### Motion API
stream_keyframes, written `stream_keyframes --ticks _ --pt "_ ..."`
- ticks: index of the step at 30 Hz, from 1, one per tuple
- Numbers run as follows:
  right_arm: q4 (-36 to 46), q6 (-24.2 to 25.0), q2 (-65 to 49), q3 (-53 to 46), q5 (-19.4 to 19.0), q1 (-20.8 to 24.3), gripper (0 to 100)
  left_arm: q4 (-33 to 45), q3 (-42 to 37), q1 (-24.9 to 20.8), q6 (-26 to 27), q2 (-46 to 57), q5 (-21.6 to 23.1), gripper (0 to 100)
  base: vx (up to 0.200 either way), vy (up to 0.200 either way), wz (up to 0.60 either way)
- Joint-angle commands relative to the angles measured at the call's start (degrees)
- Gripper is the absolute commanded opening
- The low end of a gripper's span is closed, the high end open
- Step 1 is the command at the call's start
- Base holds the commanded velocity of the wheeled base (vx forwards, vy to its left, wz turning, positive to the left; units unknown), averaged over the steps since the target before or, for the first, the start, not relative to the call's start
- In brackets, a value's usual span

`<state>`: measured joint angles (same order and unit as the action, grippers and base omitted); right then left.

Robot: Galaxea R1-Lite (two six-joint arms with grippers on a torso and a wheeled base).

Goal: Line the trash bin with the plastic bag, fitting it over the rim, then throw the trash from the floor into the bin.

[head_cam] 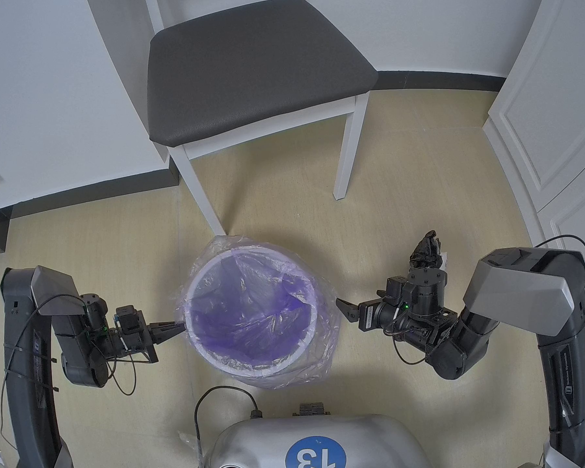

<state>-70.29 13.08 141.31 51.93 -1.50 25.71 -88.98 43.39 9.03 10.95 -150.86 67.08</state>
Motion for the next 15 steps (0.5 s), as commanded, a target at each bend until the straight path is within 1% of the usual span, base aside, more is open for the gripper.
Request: stream_keyframes --ticks 1,5,8,15 --pt "-0.02 0.02 0.28 0.1 0.01 0.04 100 -1.02 3.02 -1.39 -1.45 -2.69 -0.38 0 0.0 0.0 0.0" --pt "-0.29 0.02 0.1 0.1 0.01 0.04 100 -1.02 4.87 -2.44 -2.16 -3.92 -0.38 0 0.0 0.0 0.0" --pt "-0.64 0.02 -1.3 -0.52 -0.08 -0.05 100 -1.02 7.06 -3.32 -4.09 -5.41 -0.38 0 0.0 0.0 0.0" --pt "-0.64 0.02 -1.57 -0.87 -0.08 -0.05 100 -1.02 7.94 -2.97 -4.71 -5.67 -0.46 0 0.0 0.0 0.0"
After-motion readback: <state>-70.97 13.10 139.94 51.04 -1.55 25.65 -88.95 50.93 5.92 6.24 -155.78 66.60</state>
